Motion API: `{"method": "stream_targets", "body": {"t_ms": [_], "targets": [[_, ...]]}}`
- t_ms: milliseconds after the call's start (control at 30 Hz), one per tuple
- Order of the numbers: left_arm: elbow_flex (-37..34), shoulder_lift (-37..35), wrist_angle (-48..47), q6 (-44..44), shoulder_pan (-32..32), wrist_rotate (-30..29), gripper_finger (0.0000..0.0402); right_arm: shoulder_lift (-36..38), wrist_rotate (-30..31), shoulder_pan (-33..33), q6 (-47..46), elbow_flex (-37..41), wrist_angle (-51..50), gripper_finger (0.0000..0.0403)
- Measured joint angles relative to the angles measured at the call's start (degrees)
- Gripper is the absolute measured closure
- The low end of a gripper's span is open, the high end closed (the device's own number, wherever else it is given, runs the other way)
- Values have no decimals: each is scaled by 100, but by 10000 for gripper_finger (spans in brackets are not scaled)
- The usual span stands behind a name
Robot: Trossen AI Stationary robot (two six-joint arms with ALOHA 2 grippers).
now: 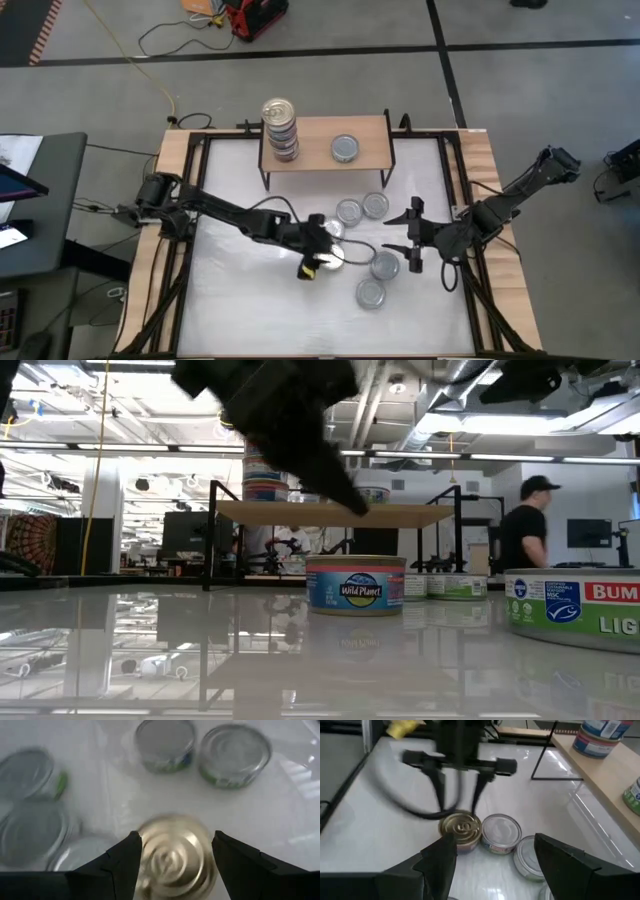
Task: Stack canned seafood by type on shelf
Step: Stack the blue tuna can on top of the blue tuna can
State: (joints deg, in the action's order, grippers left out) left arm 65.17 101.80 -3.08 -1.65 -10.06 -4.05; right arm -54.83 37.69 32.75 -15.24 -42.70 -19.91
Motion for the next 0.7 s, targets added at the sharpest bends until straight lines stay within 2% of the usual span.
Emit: {"method": "stream_targets", "body": {"t_ms": [100, 200, 267, 700], "targets": [[-603, -169, 627, 904, 211, 20, 171, -2, 0, -97, -88, 2, 56, 112], [-848, -256, 744, 2150, 413, 98, 171, -55, 4, -321, -132, 0, 235, 112], [-894, -254, 603, 2679, 481, 225, 171, -83, 0, -467, -145, 0, 399, 112], [-893, -250, -47, 3659, 441, -201, 175, -260, -29, -742, 47, 0, 705, 112]]}}
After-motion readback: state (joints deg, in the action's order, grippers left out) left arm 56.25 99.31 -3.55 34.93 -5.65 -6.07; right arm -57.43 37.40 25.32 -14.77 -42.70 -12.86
